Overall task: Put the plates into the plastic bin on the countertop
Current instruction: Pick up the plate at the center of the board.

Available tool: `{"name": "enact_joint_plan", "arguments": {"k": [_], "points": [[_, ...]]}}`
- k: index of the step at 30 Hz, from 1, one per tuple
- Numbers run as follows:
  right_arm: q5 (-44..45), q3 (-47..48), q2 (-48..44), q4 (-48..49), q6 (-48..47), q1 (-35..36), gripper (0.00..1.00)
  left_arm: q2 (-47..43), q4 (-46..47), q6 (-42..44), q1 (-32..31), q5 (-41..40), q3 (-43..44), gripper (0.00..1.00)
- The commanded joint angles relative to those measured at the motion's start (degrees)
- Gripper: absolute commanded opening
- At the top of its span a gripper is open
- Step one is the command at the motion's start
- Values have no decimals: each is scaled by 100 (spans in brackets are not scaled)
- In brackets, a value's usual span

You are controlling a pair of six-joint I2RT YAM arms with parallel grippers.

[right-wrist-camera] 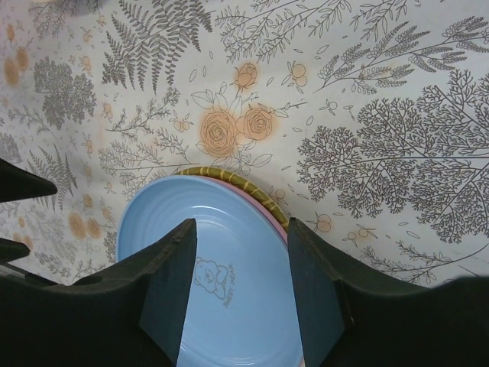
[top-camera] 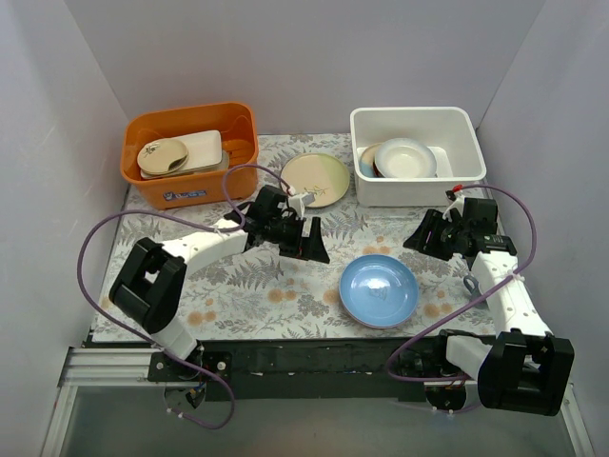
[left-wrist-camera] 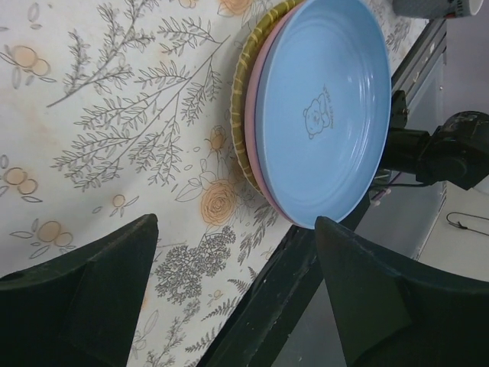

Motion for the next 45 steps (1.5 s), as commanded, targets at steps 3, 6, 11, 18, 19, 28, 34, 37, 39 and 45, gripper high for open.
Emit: {"name": "enact_joint_plan", "arguments": {"k": [3,6,11,18,19,28,34,37,39,45], "points": [[2,83,-120,98,-104,-25,58,192,83,-188,-504,-357,164,76],[-6,92,-111,98,-96,-17,58,298,197,-267,-689,-410,146,69],[-33,92,-102,107,-122,-25,58,544,338,-337,-935,-498,146,62],[-59,109,-94,125,-131,-34,58,957,461,-373,-1208,-656,242,55],[-77,101,-94,116,-131,-34,58,992,479,-390,-1234,-648,251,54],[-147,4,-155,142,-157,-34,58,861,742,-487,-1287,-674,190,48],[-208,-5,-129,186,-166,-34,58,703,734,-513,-1287,-779,181,49],[-252,-31,-102,204,-166,-34,58,676,769,-548,-1287,-719,172,56],[-287,-58,-85,230,-166,-34,58,755,804,-592,-1305,-622,233,61],[-323,-84,-59,256,-157,-34,58,1220,830,-610,-1577,-674,506,56]]}}
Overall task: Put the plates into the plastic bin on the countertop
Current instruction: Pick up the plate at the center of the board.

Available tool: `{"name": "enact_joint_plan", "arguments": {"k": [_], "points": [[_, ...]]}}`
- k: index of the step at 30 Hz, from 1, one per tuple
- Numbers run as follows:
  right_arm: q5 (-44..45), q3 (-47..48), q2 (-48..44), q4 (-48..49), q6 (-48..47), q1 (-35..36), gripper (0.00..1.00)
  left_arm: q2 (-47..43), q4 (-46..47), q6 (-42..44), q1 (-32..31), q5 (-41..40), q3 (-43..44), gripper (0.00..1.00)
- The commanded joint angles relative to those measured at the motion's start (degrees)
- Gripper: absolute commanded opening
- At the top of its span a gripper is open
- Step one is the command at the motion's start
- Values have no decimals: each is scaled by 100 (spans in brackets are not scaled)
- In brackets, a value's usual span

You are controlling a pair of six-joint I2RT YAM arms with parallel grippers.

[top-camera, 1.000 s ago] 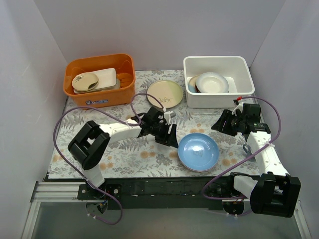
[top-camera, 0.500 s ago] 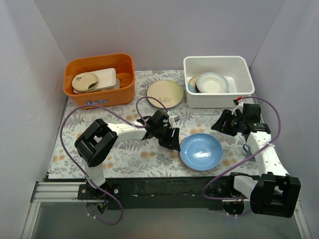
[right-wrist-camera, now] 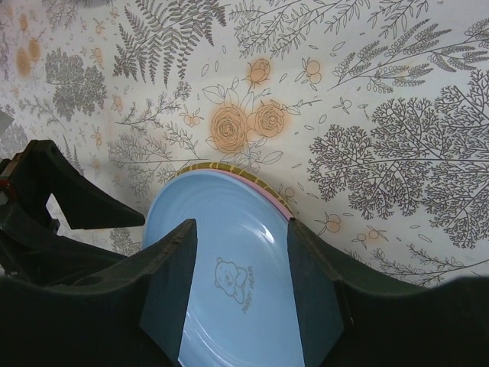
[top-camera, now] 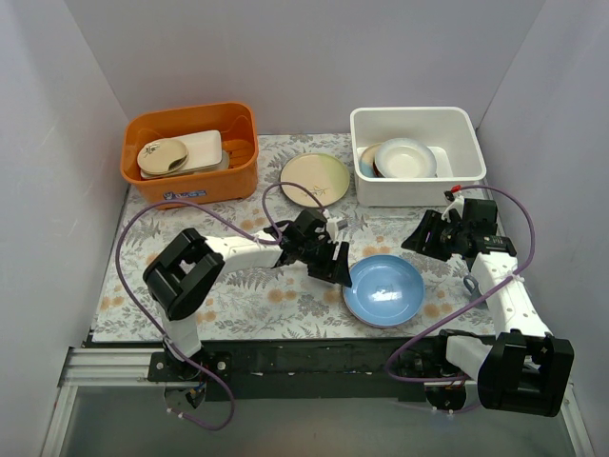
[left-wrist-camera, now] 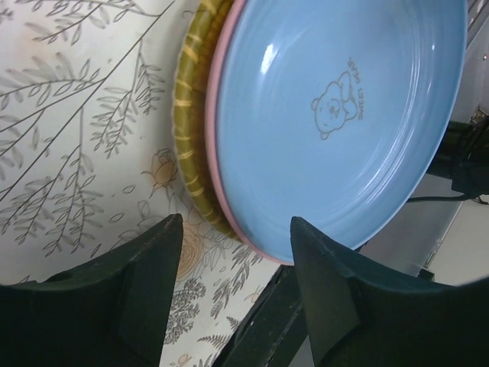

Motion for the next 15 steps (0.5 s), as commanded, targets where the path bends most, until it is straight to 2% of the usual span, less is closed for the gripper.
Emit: {"name": "enact_joint_plan", "arguments": {"k": [1,3,6,7,10,15], "points": [[-106,-38,-26,217,-124,-34,58,185,111,17,-261,-7,364,54],[-106,-38,-34,226,-116,-26,58,308,94,9,-297,-86,425,50],[-106,-21,-34,226,-133,-34,58,387,94,26,-314,-122,444,37],[-106,-12,-26,235,-133,-34,58,387,50,35,-314,-139,443,25],[-115,6,-26,235,-133,-34,58,274,-81,105,-306,-420,435,2],[-185,6,10,261,-133,-34,58,10,-284,140,-297,-1122,347,0]]}}
